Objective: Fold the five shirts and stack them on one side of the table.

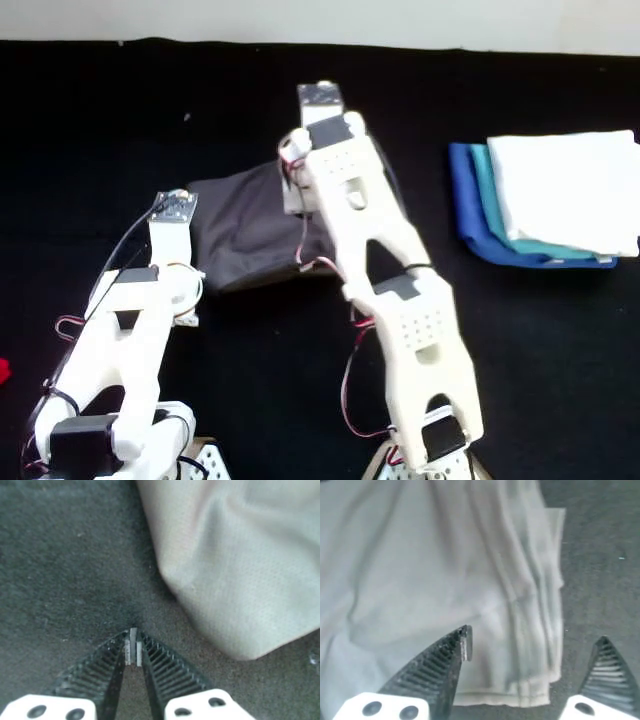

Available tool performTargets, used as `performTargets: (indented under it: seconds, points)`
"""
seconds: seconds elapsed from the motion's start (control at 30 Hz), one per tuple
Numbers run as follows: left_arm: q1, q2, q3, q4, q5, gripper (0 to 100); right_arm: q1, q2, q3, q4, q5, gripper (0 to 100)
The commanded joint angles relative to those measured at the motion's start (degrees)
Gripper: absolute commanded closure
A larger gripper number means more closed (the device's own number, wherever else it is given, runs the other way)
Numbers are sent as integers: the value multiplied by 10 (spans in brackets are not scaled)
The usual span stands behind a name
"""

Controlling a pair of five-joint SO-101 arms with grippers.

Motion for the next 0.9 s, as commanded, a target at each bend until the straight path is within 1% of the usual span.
performTargets:
  seconds: [0.0, 0.33, 0.37, 0.4, 0.43, 0.5, 0.57, 0.63, 0.77, 0.87]
  points:
    - [-8, 2, 1, -17, 4, 992, -24, 29, -60, 4, -5, 638]
    - [-8, 2, 0, -17, 4, 992, -14, 169, -131, -3, -3, 647]
    - [-8, 2, 0, -17, 4, 992, -12, 175, -135, -2, -3, 674]
    - [-8, 2, 0, -17, 4, 992, -11, 179, -137, -2, -2, 730]
    - [-8, 2, 0, -17, 4, 992, -11, 181, -136, -1, -2, 806]
    - [-8, 2, 0, -17, 4, 992, -11, 184, -134, -1, -1, 998]
    - [-8, 2, 0, -17, 4, 992, -11, 184, -133, 4, -1, 955]
    - [-8, 2, 0, -17, 4, 992, -7, 185, -138, 19, -1, 995]
    - [-12, 2, 0, -17, 4, 992, 25, 179, -155, 46, 8, 993]
    - [-62, -3, -4, -19, 19, 992, 71, 184, -198, 71, 33, 993]
